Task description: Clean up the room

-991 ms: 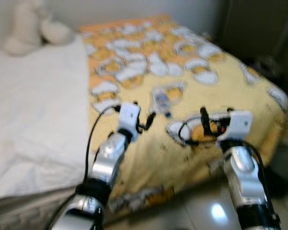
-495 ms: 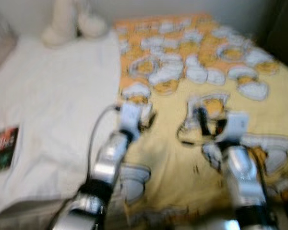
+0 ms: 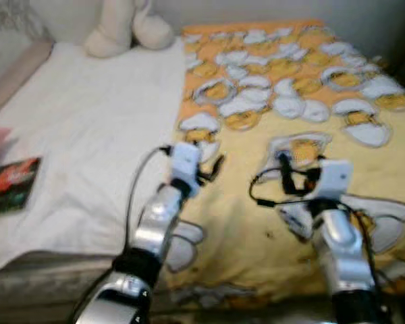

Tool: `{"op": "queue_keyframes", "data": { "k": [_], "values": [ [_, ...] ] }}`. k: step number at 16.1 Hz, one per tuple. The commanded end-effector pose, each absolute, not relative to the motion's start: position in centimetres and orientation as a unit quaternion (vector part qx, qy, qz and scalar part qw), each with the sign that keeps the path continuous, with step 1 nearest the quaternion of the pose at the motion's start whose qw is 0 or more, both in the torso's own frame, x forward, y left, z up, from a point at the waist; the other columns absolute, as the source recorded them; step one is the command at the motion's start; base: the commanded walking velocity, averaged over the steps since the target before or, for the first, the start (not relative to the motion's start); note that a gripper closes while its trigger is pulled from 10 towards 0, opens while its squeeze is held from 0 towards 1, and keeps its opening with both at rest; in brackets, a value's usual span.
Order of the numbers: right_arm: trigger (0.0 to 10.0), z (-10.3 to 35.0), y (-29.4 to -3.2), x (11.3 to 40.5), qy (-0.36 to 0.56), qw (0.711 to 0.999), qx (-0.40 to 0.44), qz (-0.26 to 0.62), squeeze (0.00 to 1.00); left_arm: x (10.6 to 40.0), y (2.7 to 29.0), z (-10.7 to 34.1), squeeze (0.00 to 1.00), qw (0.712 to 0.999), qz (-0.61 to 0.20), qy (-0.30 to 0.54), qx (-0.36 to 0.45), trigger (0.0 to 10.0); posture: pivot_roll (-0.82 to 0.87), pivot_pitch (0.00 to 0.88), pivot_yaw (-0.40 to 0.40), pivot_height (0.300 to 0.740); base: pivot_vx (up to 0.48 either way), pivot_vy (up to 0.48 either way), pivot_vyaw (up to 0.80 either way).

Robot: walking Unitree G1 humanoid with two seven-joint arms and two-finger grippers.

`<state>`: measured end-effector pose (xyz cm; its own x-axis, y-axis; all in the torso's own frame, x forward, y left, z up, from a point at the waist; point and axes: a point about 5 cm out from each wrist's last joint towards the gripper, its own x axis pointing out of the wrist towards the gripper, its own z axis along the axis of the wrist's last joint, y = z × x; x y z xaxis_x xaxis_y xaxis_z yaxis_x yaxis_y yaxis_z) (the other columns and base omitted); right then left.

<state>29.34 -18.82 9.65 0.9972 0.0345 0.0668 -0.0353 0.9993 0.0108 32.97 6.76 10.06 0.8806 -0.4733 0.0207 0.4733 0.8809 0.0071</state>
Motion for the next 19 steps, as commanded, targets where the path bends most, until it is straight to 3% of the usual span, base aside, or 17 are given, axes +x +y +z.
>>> {"op": "queue_keyframes", "data": {
  "k": [1,7,13,16,19],
  "values": [
    [10.0,9.9,-18.2,29.4,-0.037,0.999,0.015,0.024,0.0,33.2,7.7,10.1,0.0,0.972,-0.234,-0.011,0.011,10.0,-0.2,0.0,0.087,0.74,0.0,-0.428,0.0],
    [10.0,9.7,-18.5,28.6,-0.036,0.999,0.009,0.016,0.0,33.2,7.3,10.0,0.0,0.97,-0.244,-0.008,0.01,10.0,-0.22,0.0,0.1,0.74,0.212,-0.406,0.0],
    [10.0,9.6,-18.4,28.0,-0.034,0.999,0.014,0.014,0.0,35.0,7.9,11.1,0.0,0.981,-0.192,-0.004,0.01,10.0,-0.24,0.0,0.108,0.74,0.306,-0.366,0.0],
    [10.0,9.5,-18.6,27.6,-0.032,0.999,0.01,0.013,0.0,36.0,7.6,11.6,0.0,0.984,-0.178,0.015,0.002,10.0,-0.25,0.0,0.104,0.74,0.0,0.0,0.0],
    [10.0,9.4,-18.8,26.8,-0.029,1.0,0.005,0.01,0.0,36.9,7.0,12.0,0.0,0.987,-0.145,0.045,-0.056,10.0,-0.27,0.0,0.107,0.74,0.449,0.0,0.0]
  ]
}}
